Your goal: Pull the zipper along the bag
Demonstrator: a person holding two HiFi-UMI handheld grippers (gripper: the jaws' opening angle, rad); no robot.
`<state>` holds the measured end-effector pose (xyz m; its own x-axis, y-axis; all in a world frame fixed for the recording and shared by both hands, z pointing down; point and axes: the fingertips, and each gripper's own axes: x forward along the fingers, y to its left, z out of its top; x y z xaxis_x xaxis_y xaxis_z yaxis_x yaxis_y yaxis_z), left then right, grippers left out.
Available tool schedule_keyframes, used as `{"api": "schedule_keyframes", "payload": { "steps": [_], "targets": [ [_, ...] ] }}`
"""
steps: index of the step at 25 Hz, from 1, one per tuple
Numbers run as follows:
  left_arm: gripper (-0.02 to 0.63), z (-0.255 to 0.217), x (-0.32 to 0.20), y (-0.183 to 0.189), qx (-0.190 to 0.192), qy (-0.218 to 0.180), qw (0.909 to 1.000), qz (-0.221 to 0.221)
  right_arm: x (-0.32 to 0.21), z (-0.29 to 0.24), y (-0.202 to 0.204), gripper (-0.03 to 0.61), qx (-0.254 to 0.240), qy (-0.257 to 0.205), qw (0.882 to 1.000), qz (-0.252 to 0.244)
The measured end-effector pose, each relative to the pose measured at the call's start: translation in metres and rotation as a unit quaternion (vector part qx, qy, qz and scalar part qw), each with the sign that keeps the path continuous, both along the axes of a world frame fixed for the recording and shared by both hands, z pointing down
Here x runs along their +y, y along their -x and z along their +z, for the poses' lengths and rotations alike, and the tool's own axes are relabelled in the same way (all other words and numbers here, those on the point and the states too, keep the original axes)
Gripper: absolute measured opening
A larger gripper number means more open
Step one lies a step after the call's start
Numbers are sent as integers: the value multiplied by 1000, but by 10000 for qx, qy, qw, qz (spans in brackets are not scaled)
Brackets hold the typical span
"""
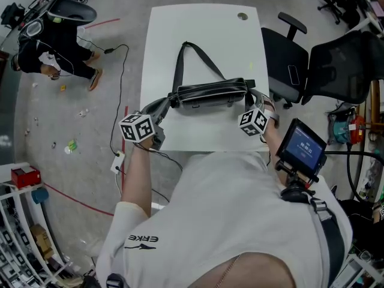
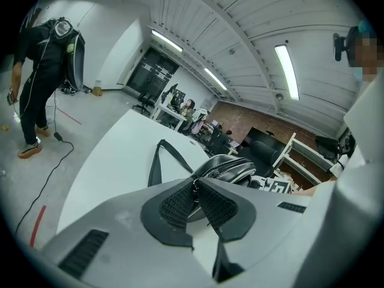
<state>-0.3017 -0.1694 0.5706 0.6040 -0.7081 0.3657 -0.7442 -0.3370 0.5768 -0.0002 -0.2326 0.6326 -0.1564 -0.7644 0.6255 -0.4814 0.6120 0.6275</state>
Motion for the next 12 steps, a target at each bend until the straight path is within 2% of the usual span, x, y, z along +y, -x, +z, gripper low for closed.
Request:
{"api": "schedule_keyframes", "payload": {
  "steps": [2,5,12],
  "targets": [
    [23,-1,1,4,57,-14,9999,-106,5,10,1,6,45,165,9998,-30],
    [23,-4,3,4,179,-116,9996,-189,15,13,7,6,-45,133,9998,-152],
    [23,1,6,4,146,-245,9986,-437,16,16,10,6,-54,186,9996,-205]
  ]
}}
